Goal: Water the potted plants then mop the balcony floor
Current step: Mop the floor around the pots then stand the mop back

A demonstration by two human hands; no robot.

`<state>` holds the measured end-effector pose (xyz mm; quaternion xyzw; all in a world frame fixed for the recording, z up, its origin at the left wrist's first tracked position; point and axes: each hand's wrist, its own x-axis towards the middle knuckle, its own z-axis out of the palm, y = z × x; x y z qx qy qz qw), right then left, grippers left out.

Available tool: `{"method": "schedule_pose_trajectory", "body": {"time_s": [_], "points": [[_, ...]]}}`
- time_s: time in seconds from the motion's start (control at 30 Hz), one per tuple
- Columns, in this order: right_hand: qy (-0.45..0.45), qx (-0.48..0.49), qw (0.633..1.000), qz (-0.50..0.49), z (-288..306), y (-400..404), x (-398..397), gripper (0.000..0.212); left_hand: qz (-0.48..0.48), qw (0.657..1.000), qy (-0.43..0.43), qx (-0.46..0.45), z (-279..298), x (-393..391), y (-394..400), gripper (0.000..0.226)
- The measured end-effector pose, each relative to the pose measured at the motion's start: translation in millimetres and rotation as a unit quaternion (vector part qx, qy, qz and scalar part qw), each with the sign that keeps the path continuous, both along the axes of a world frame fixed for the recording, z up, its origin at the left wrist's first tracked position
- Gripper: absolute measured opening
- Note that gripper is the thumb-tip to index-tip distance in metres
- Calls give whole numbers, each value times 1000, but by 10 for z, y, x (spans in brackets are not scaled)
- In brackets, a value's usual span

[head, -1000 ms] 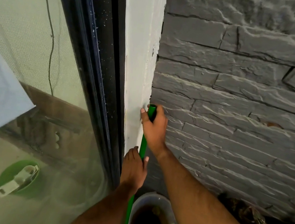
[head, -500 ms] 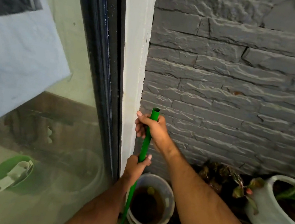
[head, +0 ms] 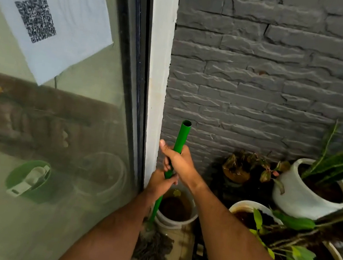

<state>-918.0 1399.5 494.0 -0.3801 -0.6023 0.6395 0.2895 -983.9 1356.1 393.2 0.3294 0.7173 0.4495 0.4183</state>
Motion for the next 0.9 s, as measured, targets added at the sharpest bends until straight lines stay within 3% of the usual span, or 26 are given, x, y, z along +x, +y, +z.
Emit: {"method": "schedule_pose_trajectory", "body": {"time_s": [0.13,0.27,0.37,0.5,0.67,0.9], "points": [[-22,-14,995,-93,-149,-156,169,54,-70,996,41,-44,-171,149,-237,13],[-10,13,990,-139,-216,-306,360,66,-93,988,87,-88,-382,369,-312,35],[4,41,984,-173,-212,-429,541,47,-93,985,99,-102,-510,555,-335,37],[19,38,979,-200,-200,-516,861,39,-88,985,102,-106,-606,849,-358,29],[41,37,980,-194,-179,-592,1385,52,-51,990,84,-98,-608,1276,-425,34],[157,99,963,-195,97,-905,2248,52,-96,979,123,-129,-548,1972,-577,43]]}}
